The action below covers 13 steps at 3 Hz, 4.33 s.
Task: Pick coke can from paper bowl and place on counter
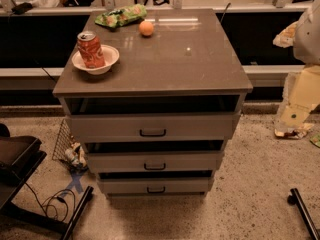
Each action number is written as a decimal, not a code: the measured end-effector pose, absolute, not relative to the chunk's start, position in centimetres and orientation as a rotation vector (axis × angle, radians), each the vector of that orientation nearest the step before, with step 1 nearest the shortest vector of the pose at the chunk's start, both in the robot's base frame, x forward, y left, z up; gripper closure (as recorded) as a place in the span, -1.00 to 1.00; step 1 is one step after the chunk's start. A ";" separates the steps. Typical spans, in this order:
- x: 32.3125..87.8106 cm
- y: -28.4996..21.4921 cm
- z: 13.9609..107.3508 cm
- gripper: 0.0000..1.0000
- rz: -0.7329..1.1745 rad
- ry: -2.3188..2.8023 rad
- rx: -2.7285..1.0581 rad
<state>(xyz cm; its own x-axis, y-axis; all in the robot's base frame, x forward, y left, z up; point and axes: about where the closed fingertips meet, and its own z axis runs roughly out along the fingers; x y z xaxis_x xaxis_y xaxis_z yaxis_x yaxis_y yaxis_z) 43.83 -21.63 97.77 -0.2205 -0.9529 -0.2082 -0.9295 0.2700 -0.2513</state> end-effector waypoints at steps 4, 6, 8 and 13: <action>51.1 -15.1 96.9 -1.00 0.233 2.072 -1.377; 53.1 -5.6 95.4 -1.00 0.531 1.746 -1.144; 54.4 -4.2 97.3 -1.00 0.493 1.674 -1.105; 69.7 19.4 92.0 -1.00 0.774 1.502 -0.977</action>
Offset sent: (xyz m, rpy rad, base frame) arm 0.0245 0.0132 0.0038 0.0582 -0.0189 -0.0270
